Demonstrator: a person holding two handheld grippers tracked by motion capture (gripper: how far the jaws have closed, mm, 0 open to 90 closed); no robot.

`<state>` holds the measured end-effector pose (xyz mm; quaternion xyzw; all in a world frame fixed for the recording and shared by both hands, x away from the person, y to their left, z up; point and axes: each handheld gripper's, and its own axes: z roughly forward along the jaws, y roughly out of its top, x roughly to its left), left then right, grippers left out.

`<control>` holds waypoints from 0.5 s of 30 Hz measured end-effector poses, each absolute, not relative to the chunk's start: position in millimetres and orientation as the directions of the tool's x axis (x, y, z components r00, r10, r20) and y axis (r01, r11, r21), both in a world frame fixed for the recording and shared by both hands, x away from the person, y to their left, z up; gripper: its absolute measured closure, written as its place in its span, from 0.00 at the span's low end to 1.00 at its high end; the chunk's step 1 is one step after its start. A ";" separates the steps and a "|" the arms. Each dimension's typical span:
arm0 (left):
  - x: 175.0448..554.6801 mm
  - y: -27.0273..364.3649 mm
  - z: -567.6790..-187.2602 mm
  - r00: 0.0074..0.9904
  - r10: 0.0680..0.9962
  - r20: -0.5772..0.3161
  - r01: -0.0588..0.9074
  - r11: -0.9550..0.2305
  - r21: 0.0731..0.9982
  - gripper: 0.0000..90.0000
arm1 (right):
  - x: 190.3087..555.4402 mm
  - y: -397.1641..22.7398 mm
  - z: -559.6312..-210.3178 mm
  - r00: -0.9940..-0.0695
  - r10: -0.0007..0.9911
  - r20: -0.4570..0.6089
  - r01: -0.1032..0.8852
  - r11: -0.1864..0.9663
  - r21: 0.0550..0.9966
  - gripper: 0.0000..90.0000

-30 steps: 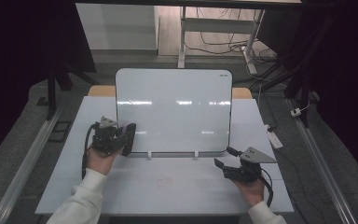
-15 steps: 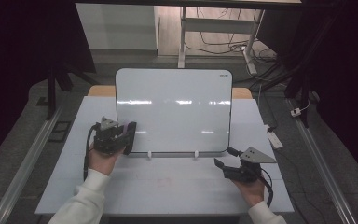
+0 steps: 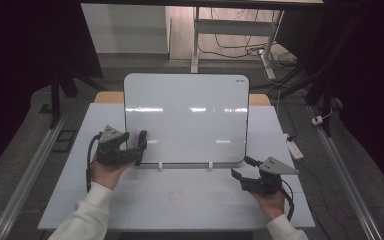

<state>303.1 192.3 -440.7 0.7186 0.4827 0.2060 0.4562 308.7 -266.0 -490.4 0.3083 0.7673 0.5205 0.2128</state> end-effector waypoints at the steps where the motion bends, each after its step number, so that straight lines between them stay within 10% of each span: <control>1: 300.5 194.0 -440.1 0.468 0.871 -0.153 0.500 -0.118 0.858 0.26 | 309.2 -266.6 -490.3 -0.719 0.695 -0.008 0.252 0.272 0.928 0.31; 15: 239.0 236.4 -467.6 0.605 0.780 -0.159 0.467 -0.186 0.865 0.24 | 308.4 -288.3 -490.2 -0.721 0.692 -0.020 0.288 0.326 0.901 0.31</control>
